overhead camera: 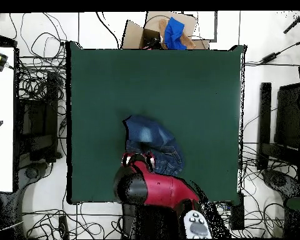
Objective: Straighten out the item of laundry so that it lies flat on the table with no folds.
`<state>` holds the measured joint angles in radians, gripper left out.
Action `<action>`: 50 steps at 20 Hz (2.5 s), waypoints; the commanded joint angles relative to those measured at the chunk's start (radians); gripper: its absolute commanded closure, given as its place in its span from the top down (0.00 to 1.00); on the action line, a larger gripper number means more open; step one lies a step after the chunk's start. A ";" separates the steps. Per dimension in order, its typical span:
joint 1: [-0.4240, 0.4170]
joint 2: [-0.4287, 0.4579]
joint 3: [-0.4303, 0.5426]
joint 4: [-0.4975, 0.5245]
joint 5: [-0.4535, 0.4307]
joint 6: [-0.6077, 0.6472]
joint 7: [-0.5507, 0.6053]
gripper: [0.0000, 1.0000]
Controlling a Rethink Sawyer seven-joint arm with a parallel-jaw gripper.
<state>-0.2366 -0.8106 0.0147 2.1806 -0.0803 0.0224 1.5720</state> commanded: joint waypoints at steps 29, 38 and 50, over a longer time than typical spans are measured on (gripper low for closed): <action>0.060 0.355 0.015 -0.070 -0.107 -0.129 0.192 1.00; 0.067 0.284 0.021 -0.056 -0.096 -0.071 0.178 1.00; 0.058 0.285 0.030 -0.074 -0.092 -0.050 0.164 1.00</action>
<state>-0.1916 -0.5463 -0.0131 2.1151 -0.1827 -0.0646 1.5720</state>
